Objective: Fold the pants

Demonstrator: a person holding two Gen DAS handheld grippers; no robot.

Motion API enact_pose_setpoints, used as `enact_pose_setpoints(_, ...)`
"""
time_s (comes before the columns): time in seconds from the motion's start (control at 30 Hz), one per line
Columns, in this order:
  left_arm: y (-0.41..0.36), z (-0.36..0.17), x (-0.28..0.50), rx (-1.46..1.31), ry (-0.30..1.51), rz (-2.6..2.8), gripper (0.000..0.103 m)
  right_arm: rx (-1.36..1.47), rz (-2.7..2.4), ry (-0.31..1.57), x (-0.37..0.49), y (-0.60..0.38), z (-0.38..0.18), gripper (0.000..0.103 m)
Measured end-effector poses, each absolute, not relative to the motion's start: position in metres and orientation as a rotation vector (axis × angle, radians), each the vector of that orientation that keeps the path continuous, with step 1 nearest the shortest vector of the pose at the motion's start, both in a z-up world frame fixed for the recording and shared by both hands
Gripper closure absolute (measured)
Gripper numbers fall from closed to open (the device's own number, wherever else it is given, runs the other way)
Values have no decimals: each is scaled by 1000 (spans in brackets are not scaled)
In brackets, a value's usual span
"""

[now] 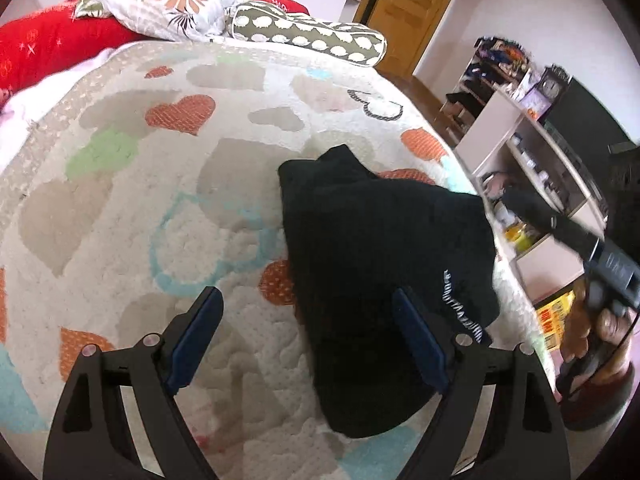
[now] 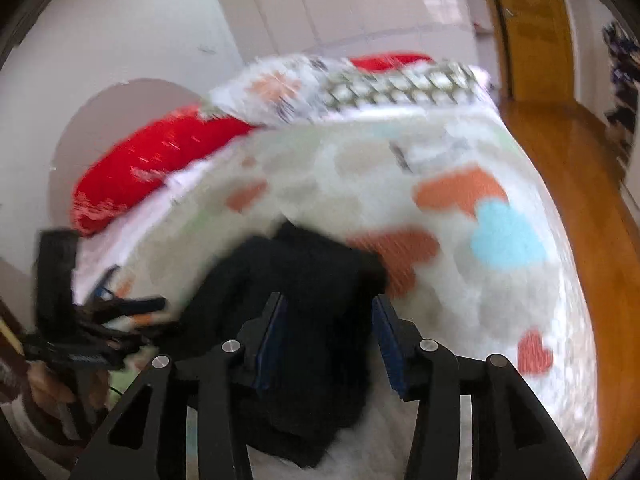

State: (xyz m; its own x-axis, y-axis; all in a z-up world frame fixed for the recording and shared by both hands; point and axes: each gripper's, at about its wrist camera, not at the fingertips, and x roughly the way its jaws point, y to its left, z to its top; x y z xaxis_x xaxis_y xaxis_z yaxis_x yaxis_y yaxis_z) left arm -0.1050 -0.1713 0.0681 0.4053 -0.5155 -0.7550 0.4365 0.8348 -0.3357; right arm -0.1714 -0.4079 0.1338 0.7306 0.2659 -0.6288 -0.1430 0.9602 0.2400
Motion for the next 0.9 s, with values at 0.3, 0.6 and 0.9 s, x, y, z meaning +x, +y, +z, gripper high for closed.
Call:
enact_pose_setpoints(0.3,-176,43,-121,-129,1045,-644,15,-53,423,889,-63,-341,109,66)
enact_pose_setpoints(0.6,-177,38,-123,-139,1032,-650,12,-320,396,984,-46,-307,72,98)
enact_pose_setpoints(0.9,-180,40,-118,-121,1047,-652,10,-153,320,944,-34,-331,60,103)
